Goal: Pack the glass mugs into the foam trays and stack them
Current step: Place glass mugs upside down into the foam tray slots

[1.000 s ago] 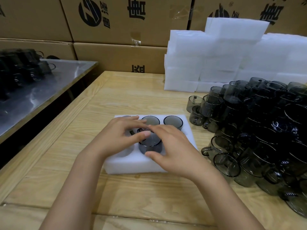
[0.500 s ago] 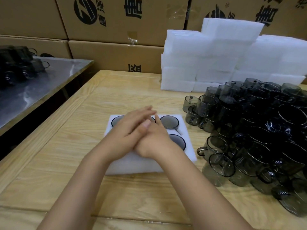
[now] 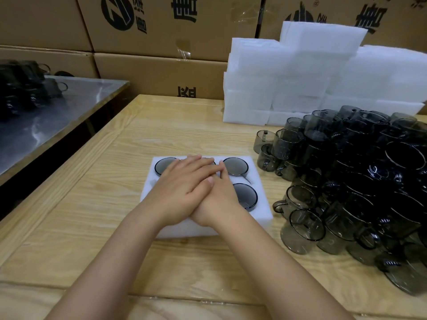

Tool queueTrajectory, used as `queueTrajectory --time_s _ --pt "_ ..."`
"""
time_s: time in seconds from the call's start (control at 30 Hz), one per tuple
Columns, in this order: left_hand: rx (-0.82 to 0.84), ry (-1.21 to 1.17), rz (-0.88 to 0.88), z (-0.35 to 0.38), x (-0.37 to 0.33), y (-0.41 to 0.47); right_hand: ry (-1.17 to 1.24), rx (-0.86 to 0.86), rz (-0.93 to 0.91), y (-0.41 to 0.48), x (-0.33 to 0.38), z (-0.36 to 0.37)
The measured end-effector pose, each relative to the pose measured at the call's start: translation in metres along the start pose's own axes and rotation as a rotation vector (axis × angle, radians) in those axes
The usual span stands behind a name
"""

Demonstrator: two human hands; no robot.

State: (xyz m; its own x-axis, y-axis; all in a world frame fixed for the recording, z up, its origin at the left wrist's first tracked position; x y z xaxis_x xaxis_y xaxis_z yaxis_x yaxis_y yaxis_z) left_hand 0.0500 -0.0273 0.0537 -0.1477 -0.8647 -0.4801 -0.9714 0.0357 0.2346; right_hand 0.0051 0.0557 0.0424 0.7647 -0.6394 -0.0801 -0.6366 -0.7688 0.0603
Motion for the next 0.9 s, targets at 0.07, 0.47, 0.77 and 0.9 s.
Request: queueTrajectory --time_s 0.07,0.47,0.77,0.9 --pt "-0.153 0.039 0.055 -0.004 -0.004 -0.005 0.119 -0.135 0.052 -0.003 0.003 -0.005" --pt "-0.994 -0.98 -0.228 -0.028 0.033 -0.014 -0.189 -0.747 0.577 -0.155 -0.056 -0.015" --pt "-0.849 -1.541 -0.41 -0.016 0.074 -0.009 -0.107 -0.619 0.575 -0.17 -0.062 0.027" --pt "-0.885 -1.441 -0.401 -0.008 0.081 -0.007 0.03 -0.7 0.457 -0.165 -0.05 0.024"
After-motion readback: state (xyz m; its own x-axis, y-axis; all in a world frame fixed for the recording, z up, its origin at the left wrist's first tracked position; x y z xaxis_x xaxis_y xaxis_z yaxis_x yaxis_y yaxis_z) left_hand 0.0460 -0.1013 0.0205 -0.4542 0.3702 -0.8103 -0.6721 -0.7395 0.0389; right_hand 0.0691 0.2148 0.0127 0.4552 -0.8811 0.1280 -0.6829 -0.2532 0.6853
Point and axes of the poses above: each hand's wrist, its own y-axis towards the middle knuckle, its own z-axis out of the palm, x = y × z, the point moved 1 cm from there along y, towards the middle knuckle, and after that the axes turned 1 degree about -y, right-handed, at the moved point
